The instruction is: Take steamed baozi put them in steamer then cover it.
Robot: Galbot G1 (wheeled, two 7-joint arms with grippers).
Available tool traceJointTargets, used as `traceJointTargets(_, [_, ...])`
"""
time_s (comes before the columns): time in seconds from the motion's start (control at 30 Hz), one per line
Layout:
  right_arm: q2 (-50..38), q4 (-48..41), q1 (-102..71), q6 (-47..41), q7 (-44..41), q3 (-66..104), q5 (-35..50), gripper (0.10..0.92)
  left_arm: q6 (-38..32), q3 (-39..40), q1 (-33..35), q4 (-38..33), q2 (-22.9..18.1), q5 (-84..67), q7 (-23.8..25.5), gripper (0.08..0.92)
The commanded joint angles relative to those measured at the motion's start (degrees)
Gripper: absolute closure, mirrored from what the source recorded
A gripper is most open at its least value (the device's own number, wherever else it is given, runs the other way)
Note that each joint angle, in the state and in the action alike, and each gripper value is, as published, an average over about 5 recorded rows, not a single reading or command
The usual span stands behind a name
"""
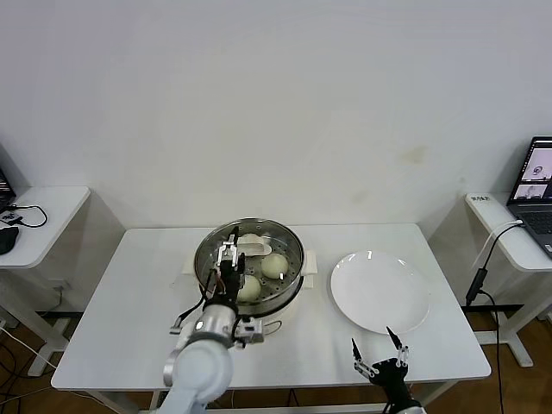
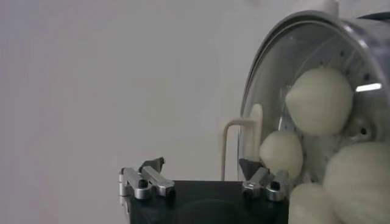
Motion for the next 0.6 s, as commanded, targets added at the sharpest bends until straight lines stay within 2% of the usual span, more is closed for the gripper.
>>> traceJointTargets(0.03, [-0.47,0.01,-0.32,-0.23,0.01,-0.53,0.6,0.202,-4.96,-12.47,22.85,-17.26,6.21,-33.95,-15.23,0.177])
traceJointTargets(0.13, [-0.82,0.34,-0.67,-0.28,0.0,-0.85,1.04,0.202,-11.86,-20.96,27.36,-16.28,5.55,-60.35,-22.02,0.177])
traceJointTargets(0.23, [-1.35,0.84,-1.18,-0.37,-0.02,-1.33,1.59,0.203,-18.36,-27.26,30.89,-13.98,4.64,-80.31,-25.85,0.177])
traceJointTargets(0.4, [-2.38,2.42,-2.3,-0.72,-0.11,-1.88,3.64,0.203,-22.15,-30.55,36.31,-11.18,3.06,-91.95,-29.22,0.177])
traceJointTargets(0.6, [-4.17,5.25,-3.84,-3.49,-0.27,-2.33,8.14,0.202,-23.67,-28.23,40.99,-8.74,1.23,-97.44,-28.84,0.177])
